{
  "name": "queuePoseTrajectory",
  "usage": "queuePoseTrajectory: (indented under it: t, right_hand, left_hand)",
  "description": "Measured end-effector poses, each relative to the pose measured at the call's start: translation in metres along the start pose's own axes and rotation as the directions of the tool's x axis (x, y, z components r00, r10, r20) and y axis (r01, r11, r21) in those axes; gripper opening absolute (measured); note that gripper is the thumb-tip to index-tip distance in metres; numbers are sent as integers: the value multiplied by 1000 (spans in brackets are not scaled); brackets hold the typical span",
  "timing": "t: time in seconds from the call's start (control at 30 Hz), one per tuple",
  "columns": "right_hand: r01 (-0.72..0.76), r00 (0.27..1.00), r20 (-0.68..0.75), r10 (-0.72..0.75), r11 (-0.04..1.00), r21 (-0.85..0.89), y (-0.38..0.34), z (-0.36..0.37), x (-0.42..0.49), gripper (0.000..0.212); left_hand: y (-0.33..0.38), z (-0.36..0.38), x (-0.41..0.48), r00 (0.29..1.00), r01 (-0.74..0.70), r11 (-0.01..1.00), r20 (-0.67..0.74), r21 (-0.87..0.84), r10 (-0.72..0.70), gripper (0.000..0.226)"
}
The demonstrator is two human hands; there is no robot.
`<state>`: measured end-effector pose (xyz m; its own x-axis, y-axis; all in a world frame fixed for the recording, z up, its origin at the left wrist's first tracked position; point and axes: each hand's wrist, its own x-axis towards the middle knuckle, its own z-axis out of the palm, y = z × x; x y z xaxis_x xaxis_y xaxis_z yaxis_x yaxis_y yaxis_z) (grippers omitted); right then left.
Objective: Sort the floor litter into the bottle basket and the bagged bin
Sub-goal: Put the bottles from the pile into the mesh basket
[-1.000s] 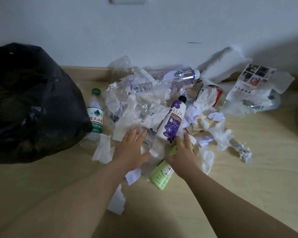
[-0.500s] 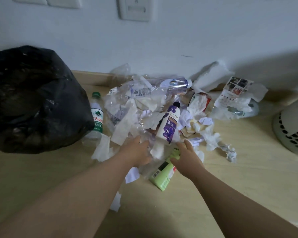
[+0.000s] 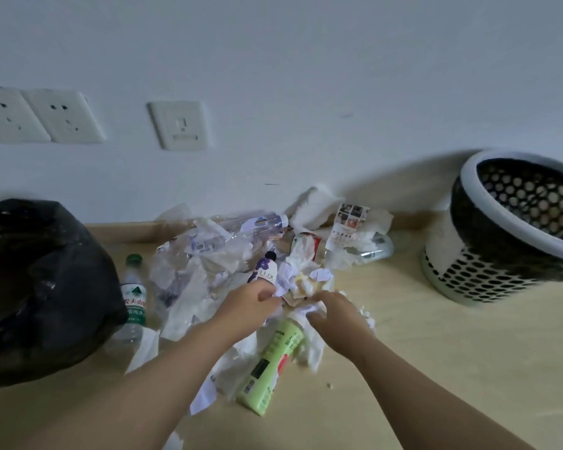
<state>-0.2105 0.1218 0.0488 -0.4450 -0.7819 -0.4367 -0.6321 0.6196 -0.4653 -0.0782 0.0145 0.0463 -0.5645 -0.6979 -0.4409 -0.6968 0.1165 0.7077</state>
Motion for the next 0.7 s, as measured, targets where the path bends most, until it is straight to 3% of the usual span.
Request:
queuePoseTrajectory:
  t: [0.2, 0.37, 0.47, 0.6, 0.7]
  right_hand:
    - [-206, 955, -209, 211, 977, 45, 72, -49, -2, 34]
    - [-259, 793, -490, 361, 929, 266, 109, -106, 9, 27]
    - [-193, 683, -645, 342, 937, 291, 122, -129, 18, 30]
    - [-115, 480, -837, 264, 964, 238, 140, -157, 22, 35]
    - [-188, 481, -836, 263, 963, 195, 149, -176, 21, 44]
  left_hand:
    - [79, 43, 22, 997, -71, 997, 30, -19, 71, 12]
    - [128, 88, 44, 989, -123, 992, 82, -19, 124, 18]
    - [148, 108, 56, 990, -117, 990, 64, -77, 122, 13]
    - [166, 130, 70, 989, -116, 990, 81, -79, 122, 5]
    - [166, 133, 73, 991, -96, 993, 89, -70, 102, 4]
